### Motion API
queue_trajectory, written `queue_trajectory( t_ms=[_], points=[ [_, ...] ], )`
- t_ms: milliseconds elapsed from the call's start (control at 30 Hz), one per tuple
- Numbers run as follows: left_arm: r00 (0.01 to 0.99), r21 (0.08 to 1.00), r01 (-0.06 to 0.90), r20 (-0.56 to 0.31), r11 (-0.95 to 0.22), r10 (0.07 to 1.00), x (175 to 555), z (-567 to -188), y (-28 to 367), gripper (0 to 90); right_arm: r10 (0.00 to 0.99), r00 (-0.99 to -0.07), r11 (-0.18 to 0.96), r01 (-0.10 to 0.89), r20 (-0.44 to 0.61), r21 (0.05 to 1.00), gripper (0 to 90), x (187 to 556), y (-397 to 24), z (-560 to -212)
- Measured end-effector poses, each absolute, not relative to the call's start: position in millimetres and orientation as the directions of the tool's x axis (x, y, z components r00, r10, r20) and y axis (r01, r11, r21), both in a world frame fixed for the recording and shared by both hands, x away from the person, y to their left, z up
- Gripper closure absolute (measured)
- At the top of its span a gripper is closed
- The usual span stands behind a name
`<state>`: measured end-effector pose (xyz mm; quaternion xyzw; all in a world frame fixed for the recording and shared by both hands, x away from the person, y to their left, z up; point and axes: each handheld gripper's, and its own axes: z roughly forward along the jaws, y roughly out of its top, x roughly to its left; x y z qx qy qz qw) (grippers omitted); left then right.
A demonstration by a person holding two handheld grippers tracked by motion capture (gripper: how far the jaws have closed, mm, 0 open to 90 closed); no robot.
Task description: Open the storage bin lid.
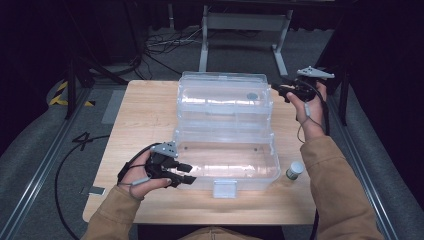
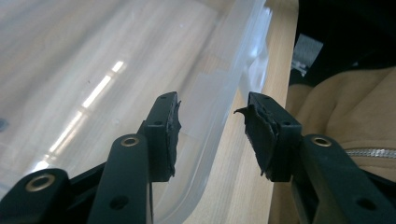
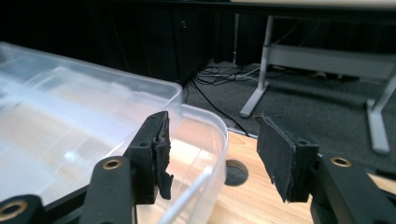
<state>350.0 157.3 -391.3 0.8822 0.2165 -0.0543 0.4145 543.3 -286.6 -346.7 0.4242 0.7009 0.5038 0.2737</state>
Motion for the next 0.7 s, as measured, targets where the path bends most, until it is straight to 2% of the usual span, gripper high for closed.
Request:
queue_trajectory(
  t_ms=[233, 367, 500, 567, 700],
  points=[
    [0.877, 0.719, 0.449, -0.24, -0.53, 0.417, 353, -378, 171, 50.4, 0.86, -0.51, 0.138, 0.278, 0.025, 0.95, 43.1, 505, -302, -340],
    [0.844, 0.731, 0.478, -0.23, -0.486, 0.484, 357, -373, 182, 48.5, 0.827, -0.56, 0.112, 0.268, 0.06, 0.957, 43.1, 460, -316, -345],
    [0.829, 0.74, 0.485, -0.221, -0.465, 0.514, 358, -369, 189, 47.8, 0.817, -0.568, 0.067, 0.264, 0.099, 0.962, 43.8, 442, -324, -350],
    [0.823, 0.747, 0.487, -0.219, -0.452, 0.525, 358, -367, 193, 47.6, 0.826, -0.561, 0.129, 0.283, 0.055, 0.95, 43.7, 437, -328, -347],
    [0.811, 0.741, 0.493, -0.202, -0.456, 0.549, 358, -366, 201, 47.3, 0.815, -0.578, 0.142, 0.275, 0.045, 0.951, 43.7, 424, -338, -342]
  ],
)
